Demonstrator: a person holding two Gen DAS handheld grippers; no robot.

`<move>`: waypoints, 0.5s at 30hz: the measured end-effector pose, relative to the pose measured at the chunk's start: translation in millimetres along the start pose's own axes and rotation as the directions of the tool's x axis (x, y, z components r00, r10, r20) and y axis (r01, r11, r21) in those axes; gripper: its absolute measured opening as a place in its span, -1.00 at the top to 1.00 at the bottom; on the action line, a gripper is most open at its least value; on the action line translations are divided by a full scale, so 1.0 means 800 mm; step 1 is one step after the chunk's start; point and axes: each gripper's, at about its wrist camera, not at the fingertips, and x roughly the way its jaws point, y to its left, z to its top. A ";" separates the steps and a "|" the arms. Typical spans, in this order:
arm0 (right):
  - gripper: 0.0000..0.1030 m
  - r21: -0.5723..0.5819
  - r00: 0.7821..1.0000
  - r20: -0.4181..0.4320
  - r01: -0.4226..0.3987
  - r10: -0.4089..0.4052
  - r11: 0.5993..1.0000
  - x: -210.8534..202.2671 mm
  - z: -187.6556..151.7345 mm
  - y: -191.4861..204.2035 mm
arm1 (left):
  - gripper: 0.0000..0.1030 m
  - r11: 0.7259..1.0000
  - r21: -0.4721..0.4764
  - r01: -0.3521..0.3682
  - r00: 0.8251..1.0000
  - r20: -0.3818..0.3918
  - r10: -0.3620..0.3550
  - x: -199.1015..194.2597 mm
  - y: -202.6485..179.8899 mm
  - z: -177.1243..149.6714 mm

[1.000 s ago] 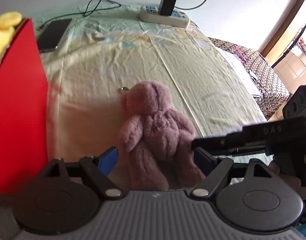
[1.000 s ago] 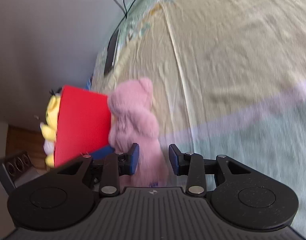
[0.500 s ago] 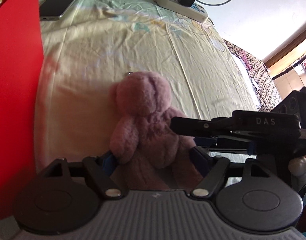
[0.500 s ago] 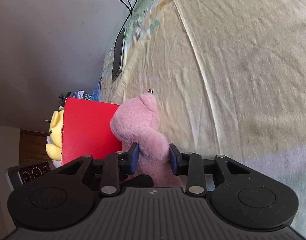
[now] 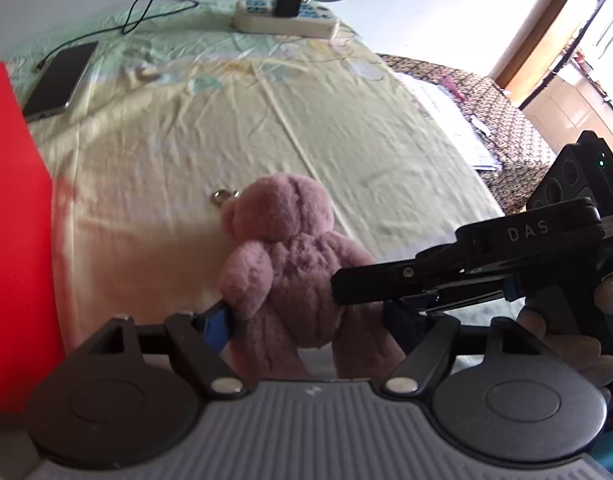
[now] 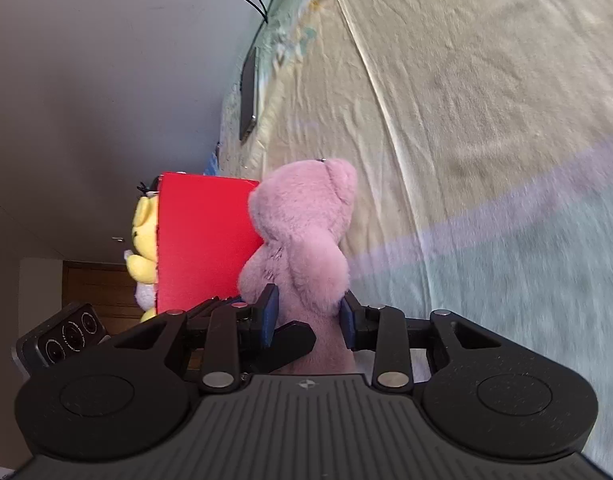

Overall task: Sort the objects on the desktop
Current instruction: 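Lift the pink teddy bear with the right gripper over the red box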

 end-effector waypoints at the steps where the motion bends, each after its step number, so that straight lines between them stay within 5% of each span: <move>1: 0.33 -0.008 1.000 0.012 -0.007 0.007 1.000 -0.005 -0.004 0.003 | -0.52 1.000 0.015 0.000 1.000 0.015 0.000 -0.006 -0.005 -0.001; 15: 0.33 -0.197 0.968 0.204 -0.109 0.149 0.974 -0.054 -0.048 0.103 | -0.52 0.992 0.117 0.034 0.963 0.260 -0.064 -0.122 -0.020 0.006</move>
